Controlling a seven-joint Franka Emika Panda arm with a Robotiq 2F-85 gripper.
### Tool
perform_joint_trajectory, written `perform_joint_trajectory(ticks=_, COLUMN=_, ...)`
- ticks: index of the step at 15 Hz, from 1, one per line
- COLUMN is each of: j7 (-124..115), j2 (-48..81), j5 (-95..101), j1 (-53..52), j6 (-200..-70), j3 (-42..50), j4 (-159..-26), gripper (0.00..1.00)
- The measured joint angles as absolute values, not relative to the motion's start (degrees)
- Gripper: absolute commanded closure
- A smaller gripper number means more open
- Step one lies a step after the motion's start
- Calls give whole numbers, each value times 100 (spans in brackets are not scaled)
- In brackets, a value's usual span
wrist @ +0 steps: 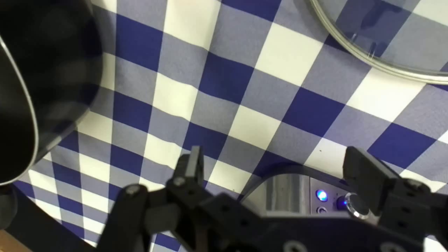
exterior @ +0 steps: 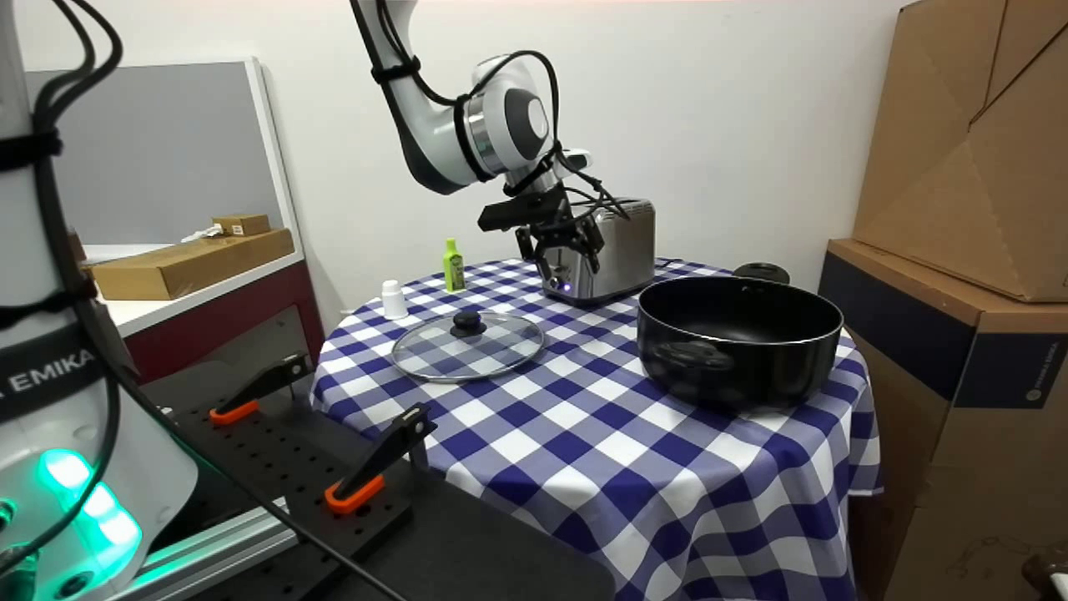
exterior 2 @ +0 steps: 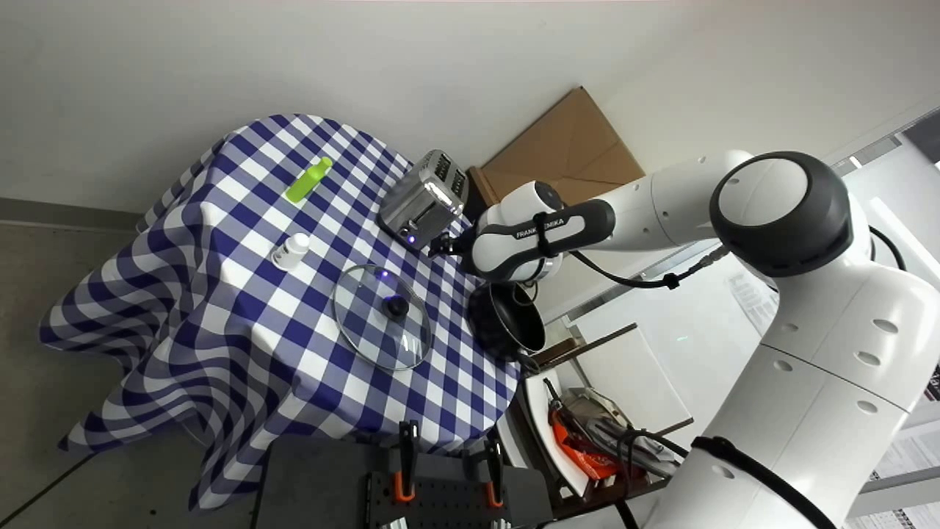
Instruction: Push the toaster lever up
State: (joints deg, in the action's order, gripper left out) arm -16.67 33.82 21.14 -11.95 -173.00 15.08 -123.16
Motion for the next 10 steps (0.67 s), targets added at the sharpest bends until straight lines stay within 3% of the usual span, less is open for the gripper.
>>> perform_joint_trajectory(ticks=10, j7=-1652, j2=3955, j5=1414, j1=-1254, j6=-17313, j3=1513, j4=-11740, gripper=0)
